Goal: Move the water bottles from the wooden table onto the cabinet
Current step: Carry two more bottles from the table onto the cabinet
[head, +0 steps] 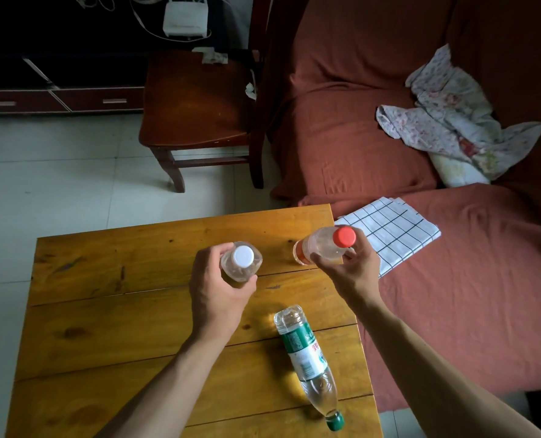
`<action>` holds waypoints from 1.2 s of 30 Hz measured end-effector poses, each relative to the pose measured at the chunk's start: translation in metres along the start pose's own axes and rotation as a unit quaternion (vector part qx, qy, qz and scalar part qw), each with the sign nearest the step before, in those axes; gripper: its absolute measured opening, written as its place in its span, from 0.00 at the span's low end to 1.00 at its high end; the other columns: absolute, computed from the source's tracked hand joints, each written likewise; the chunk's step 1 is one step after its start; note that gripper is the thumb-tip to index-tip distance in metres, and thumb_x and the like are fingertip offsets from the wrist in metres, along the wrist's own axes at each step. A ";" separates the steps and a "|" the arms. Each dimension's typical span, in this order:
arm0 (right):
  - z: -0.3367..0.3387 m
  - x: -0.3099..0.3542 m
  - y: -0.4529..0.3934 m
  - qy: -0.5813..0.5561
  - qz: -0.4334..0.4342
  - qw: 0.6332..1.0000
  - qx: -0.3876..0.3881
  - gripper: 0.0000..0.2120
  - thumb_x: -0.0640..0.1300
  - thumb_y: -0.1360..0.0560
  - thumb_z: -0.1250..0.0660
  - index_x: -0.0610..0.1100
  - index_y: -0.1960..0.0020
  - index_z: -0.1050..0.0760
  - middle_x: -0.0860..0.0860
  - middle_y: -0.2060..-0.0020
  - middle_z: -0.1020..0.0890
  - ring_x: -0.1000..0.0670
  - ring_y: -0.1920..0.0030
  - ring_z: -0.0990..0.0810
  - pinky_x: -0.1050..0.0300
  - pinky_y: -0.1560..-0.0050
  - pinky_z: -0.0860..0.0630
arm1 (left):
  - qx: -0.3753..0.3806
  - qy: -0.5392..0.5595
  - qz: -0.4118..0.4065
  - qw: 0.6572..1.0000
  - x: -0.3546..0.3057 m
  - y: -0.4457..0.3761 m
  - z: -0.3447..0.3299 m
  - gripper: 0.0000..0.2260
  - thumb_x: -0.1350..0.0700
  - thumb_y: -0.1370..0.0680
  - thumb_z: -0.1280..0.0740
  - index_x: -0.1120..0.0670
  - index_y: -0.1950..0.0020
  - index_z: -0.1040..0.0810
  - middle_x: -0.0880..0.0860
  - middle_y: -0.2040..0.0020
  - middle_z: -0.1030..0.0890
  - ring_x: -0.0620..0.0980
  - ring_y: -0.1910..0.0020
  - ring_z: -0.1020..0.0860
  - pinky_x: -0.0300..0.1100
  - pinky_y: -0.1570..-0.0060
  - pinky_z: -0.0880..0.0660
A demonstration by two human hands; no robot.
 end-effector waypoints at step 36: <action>-0.002 -0.008 0.066 -0.025 0.020 0.999 0.034 0.30 0.48 0.38 0.18 0.63 0.43 0.28 0.67 0.47 0.19 0.63 0.43 0.21 0.62 0.41 0.24 | 0.020 0.022 0.036 0.999 0.041 0.015 0.012 0.29 0.57 0.37 0.18 0.55 0.40 0.24 0.50 0.47 0.20 0.46 0.49 0.24 0.31 0.56 0.28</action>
Point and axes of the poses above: each hand's wrist, its own y-axis away from the middle knuckle, its own z-axis out of the back of the hand, x = y × z, the point moved 8 cm from there along -y, towards the middle knuckle
